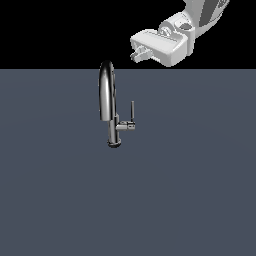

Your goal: Turn on the faucet by rotating a designated handle.

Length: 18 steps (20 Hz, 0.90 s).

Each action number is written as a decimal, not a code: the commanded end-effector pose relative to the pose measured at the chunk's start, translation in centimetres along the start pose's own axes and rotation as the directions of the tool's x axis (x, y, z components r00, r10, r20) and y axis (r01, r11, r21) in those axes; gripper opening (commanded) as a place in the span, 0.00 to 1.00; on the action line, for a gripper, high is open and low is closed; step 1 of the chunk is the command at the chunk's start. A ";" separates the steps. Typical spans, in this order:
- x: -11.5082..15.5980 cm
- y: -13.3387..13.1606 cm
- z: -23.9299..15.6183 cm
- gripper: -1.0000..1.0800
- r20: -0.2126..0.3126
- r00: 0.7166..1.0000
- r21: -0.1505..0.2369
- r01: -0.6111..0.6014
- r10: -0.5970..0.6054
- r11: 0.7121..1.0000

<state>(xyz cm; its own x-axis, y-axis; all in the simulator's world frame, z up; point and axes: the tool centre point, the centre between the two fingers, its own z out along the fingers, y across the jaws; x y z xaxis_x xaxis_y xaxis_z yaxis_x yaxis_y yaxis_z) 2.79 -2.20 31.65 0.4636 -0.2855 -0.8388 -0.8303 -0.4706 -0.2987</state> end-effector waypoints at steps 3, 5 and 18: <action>3.8 -0.3 0.8 0.00 0.102 0.991 0.088 -0.097 0.088 0.991; 5.5 -0.4 1.3 0.00 0.152 0.980 0.126 -0.146 0.126 0.981; 13.6 -0.1 5.1 0.00 0.403 0.875 0.265 -0.394 0.270 0.880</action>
<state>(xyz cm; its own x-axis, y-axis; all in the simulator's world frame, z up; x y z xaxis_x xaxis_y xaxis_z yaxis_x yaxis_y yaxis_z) 7.47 -1.94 18.61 0.0761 -0.0577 -0.9954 -0.9925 -0.0997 -0.0701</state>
